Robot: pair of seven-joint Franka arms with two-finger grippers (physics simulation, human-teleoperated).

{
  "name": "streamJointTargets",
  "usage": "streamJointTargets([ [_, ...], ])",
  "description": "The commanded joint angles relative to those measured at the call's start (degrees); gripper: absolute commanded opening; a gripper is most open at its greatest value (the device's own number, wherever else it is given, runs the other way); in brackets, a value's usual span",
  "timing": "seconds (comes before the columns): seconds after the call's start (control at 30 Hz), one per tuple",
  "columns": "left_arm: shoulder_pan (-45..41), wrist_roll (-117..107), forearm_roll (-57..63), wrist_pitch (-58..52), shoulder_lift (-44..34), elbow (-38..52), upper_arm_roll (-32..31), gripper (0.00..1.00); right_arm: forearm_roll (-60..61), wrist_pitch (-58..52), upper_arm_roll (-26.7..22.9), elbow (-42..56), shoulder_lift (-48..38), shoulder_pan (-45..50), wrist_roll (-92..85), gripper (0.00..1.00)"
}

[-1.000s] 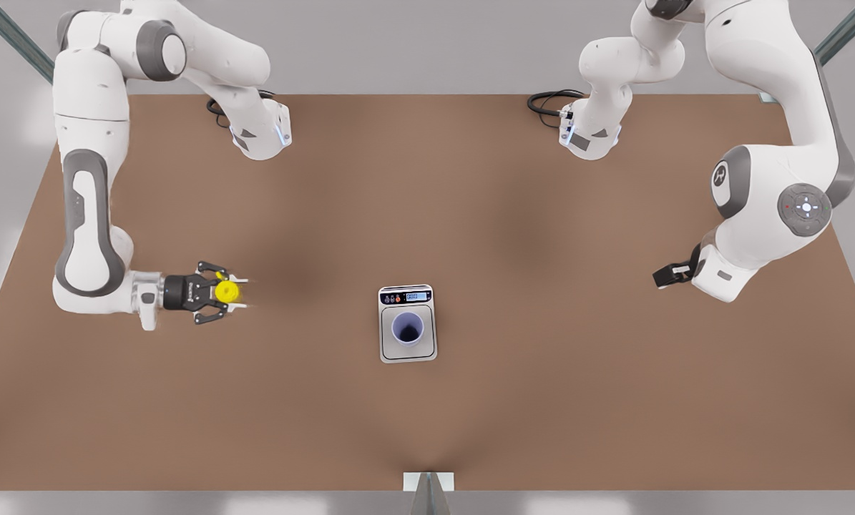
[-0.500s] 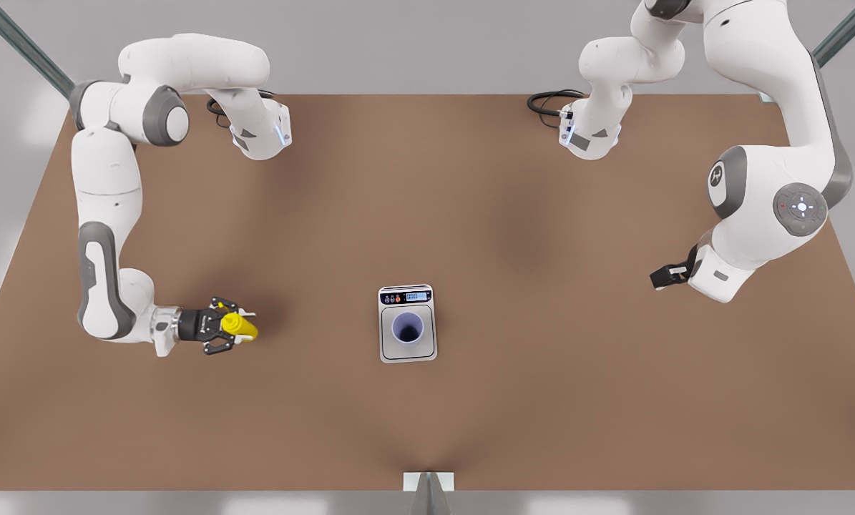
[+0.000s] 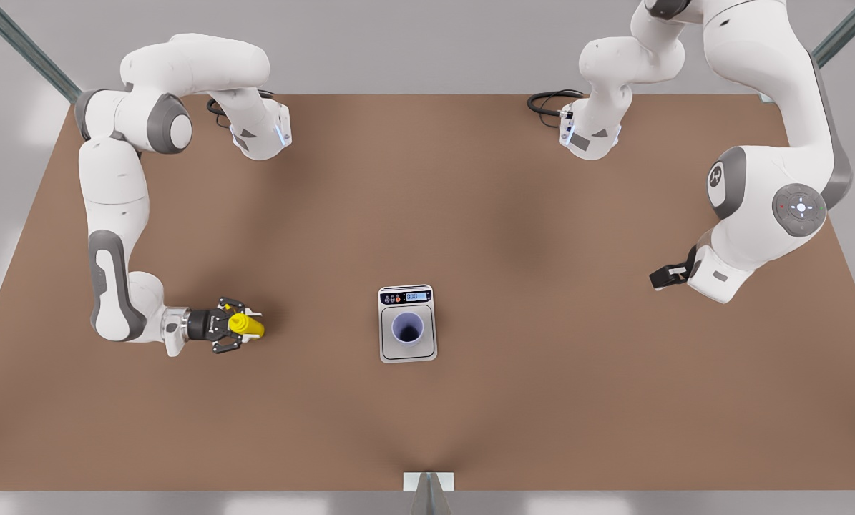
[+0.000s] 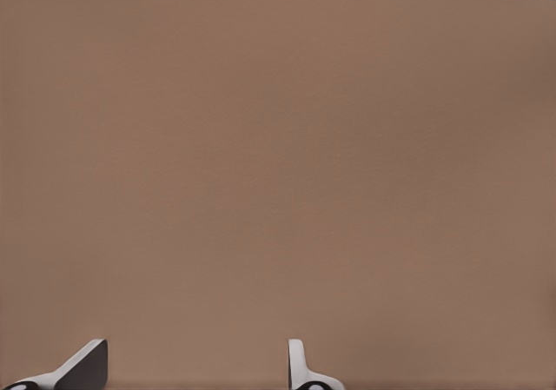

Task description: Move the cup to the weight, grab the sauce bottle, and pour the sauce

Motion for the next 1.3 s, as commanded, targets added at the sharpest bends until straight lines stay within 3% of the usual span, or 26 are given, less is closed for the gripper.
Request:
streamJointTargets([
  [0.0,0.0,0.0,0.0,0.0,0.0,0.0,0.0,1.0,0.0,0.1,0.0,0.0,0.0,-0.1,0.0,0.98],
  [0.8,-0.6,0.0,0.0,0.0,0.0,0.0,0.0,1.0,-0.1,0.1,-0.2,-0.2,0.3,-0.3,0.4,1.0],
  [1.1,-0.7,-0.1,0.0,0.0,0.0,0.0,0.0,1.0,-9.8,-0.6,-0.3,-0.6,-0.3,-9.3,-0.2,1.0],
  [1.2,-0.7,0.0,0.0,0.0,0.0,0.0,0.0,1.0,-16.3,-3.3,-0.2,-0.6,-6.7,-16.2,4.0,1.0],
  [1.27,-0.7,0.0,0.0,0.0,0.0,0.0,0.0,1.0,-21.3,-4.5,-0.1,-0.2,-18.1,-15.4,21.6,1.0],
])
